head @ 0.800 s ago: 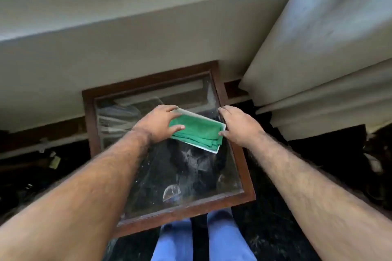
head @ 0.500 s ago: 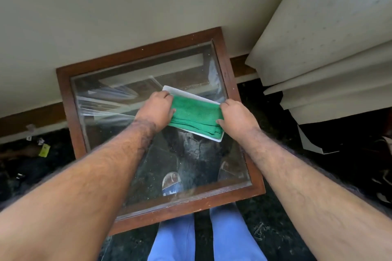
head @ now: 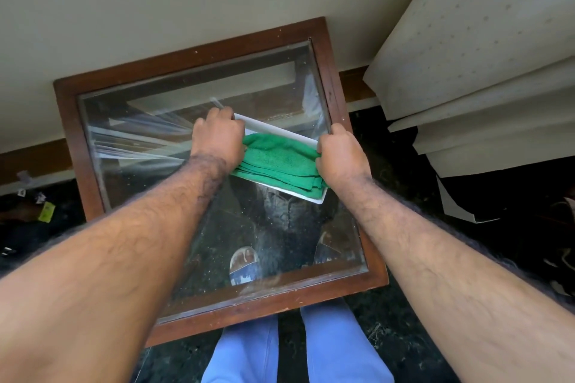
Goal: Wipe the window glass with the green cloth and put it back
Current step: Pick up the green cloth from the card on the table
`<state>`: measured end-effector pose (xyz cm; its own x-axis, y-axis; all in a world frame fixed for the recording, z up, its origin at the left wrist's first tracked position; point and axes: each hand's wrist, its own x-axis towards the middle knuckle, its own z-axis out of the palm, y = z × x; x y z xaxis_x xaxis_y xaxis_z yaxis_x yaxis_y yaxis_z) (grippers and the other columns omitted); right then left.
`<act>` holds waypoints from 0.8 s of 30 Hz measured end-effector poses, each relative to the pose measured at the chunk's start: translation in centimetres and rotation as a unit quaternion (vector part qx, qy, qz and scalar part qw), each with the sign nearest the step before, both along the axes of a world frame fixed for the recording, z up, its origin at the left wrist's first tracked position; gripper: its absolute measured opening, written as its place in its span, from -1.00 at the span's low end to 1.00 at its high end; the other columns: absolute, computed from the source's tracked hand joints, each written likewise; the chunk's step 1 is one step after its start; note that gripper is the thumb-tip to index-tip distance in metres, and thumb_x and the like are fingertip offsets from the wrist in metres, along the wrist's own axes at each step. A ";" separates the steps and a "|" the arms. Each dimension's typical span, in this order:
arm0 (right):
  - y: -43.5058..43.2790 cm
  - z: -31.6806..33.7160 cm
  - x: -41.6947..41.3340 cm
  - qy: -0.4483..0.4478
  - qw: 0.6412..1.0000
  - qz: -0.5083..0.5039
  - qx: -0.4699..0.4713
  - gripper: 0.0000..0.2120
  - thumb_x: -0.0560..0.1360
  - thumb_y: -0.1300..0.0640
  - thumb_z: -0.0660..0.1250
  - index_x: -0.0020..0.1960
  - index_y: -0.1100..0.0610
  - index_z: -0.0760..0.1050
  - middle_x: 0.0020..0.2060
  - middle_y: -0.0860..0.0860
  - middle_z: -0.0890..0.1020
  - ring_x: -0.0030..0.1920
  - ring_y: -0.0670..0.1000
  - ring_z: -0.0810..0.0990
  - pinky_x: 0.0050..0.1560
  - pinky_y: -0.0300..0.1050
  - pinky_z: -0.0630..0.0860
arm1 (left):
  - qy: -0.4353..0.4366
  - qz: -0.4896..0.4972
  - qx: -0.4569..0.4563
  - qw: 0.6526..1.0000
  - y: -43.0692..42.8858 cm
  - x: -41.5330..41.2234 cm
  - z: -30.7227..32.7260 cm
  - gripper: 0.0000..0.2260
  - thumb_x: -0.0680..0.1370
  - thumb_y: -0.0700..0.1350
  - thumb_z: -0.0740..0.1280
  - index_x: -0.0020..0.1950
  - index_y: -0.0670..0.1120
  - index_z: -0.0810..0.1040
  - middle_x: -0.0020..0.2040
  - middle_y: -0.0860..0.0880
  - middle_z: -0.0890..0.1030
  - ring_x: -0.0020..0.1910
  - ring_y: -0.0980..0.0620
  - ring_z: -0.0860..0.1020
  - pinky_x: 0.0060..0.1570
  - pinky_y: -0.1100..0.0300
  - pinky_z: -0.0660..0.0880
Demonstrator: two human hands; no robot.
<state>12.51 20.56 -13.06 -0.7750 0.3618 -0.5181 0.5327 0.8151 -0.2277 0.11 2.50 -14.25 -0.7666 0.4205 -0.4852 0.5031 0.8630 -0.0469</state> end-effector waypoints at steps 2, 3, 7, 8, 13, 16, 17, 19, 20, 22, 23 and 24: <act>0.2 0.7 0.0 0.002 1.000 0.000 -0.006 -0.80 0.55 0.09 0.48 0.16 0.10 0.64 0.05 -0.01 0.47 0.06 -0.01 0.48 0.07 -0.08 0.63 | -0.046 0.042 0.033 0.998 -0.1 -0.2 1.0 -0.86 0.48 -0.05 0.47 0.01 0.02 0.63 0.07 -0.05 0.58 0.13 -0.10 0.51 0.15 -0.04 0.52; 0.3 1.3 0.0 0.000 1.000 0.004 -0.011 -0.81 0.54 0.07 0.49 0.13 0.07 0.64 0.01 -0.03 0.46 0.05 -0.01 0.48 0.06 -0.08 0.61 | -0.080 0.069 0.057 0.993 -0.2 -0.1 1.5 -0.90 0.46 -0.08 0.46 -0.06 0.01 0.59 0.01 -0.04 0.58 0.06 -0.10 0.52 0.04 0.02 0.52; 1.5 5.6 -0.1 -0.022 0.997 -0.010 -0.072 -0.85 0.48 0.08 0.49 -0.09 0.03 0.51 -0.09 -0.04 0.58 -0.05 0.01 0.59 -0.14 -0.14 0.51 | -0.184 0.136 0.130 0.965 -1.9 0.1 5.2 -0.83 0.40 -0.20 0.47 -0.16 -0.06 0.49 -0.17 -0.01 0.60 -0.20 -0.05 0.54 -0.31 0.17 0.41; 1.8 6.8 -0.3 -0.026 0.996 -0.022 -0.086 -0.84 0.47 0.09 0.49 -0.12 0.02 0.50 -0.10 -0.02 0.61 -0.07 0.01 0.61 -0.19 -0.15 0.51 | -0.192 0.146 0.139 0.960 -2.4 0.1 6.4 -0.81 0.39 -0.21 0.48 -0.16 -0.03 0.48 -0.15 0.00 0.61 -0.17 -0.04 0.55 -0.27 0.17 0.43; 3.4 15.2 -3.0 0.014 0.994 -0.012 -0.105 -0.84 0.45 0.15 0.48 -0.01 -0.02 0.58 0.01 -0.02 0.71 -0.01 0.02 0.68 -0.06 -0.04 0.66 | -0.183 0.156 0.202 0.949 -3.5 -2.0 14.4 -0.77 0.42 -0.24 0.53 0.01 0.00 0.66 -0.02 -0.02 0.72 -0.02 -0.02 0.65 0.04 0.22 0.50; 4.4 21.0 -5.3 0.044 0.994 0.022 -0.096 -0.69 0.47 0.19 0.46 0.19 -0.02 0.67 0.13 -0.05 0.73 0.14 0.01 0.69 0.23 0.03 0.67 | -0.169 0.150 0.218 0.950 -3.2 -3.9 20.3 -0.82 0.42 -0.19 0.51 -0.07 0.07 0.67 -0.10 0.05 0.70 -0.10 0.02 0.62 -0.05 0.22 0.46; 4.7 23.1 -5.9 0.057 0.994 0.032 -0.082 -0.68 0.45 0.19 0.45 0.19 -0.01 0.70 0.12 -0.04 0.75 0.15 0.02 0.69 0.25 0.01 0.66 | -0.158 0.151 0.229 0.948 -3.0 -4.4 22.7 -0.82 0.41 -0.18 0.50 -0.10 0.09 0.65 -0.13 0.06 0.69 -0.13 0.03 0.60 -0.07 0.23 0.43; 5.4 27.0 -7.0 0.090 0.993 0.040 -0.066 -0.68 0.42 0.19 0.44 0.14 0.00 0.74 0.08 -0.01 0.78 0.14 0.04 0.70 0.23 -0.04 0.65 | -0.145 0.155 0.261 0.942 -2.5 -5.5 26.8 -0.81 0.41 -0.19 0.50 -0.10 0.08 0.64 -0.15 0.05 0.67 -0.15 0.03 0.57 -0.08 0.24 0.41; 5.6 29.1 -7.6 0.106 0.992 0.038 -0.063 -0.68 0.41 0.19 0.44 0.13 0.02 0.75 0.06 0.00 0.79 0.13 0.04 0.70 0.21 -0.08 0.64 | -0.138 0.157 0.280 0.937 -2.3 -6.1 29.0 -0.82 0.40 -0.20 0.50 -0.09 0.06 0.65 -0.16 0.04 0.67 -0.16 0.03 0.56 -0.08 0.24 0.41; 6.0 33.3 -8.3 0.136 0.989 0.031 -0.057 -0.69 0.41 0.19 0.45 0.12 0.03 0.76 0.04 0.00 0.80 0.11 0.03 0.71 0.18 -0.11 0.63 | -0.125 0.164 0.320 0.925 -2.0 -6.9 33.5 -0.84 0.38 -0.18 0.49 -0.10 0.05 0.65 -0.20 0.05 0.65 -0.21 0.04 0.54 -0.15 0.24 0.42; 6.2 35.1 -8.6 0.156 0.986 0.025 -0.060 -0.70 0.41 0.19 0.45 0.11 0.04 0.77 0.03 0.00 0.80 0.10 0.03 0.71 0.18 -0.10 0.64 | -0.117 0.167 0.345 0.916 -1.9 -7.3 35.5 -0.85 0.35 -0.13 0.48 -0.12 0.05 0.65 -0.21 0.05 0.64 -0.23 0.03 0.53 -0.18 0.23 0.44; 6.4 37.0 -9.0 0.178 0.982 0.018 -0.063 -0.71 0.41 0.19 0.46 0.10 0.04 0.77 0.02 0.00 0.80 0.10 0.02 0.72 0.19 -0.10 0.64 | -0.106 0.169 0.370 0.907 -1.7 -7.7 37.5 -0.83 0.30 -0.08 0.44 -0.12 0.04 0.64 -0.22 0.03 0.63 -0.24 0.02 0.53 -0.19 0.22 0.47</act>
<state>3.52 26.99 23.98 -0.9263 0.2804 -0.2517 0.3722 0.7855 -0.4945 -7.55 0.79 23.28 -0.8348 0.4497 -0.3178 0.1335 0.7251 0.6756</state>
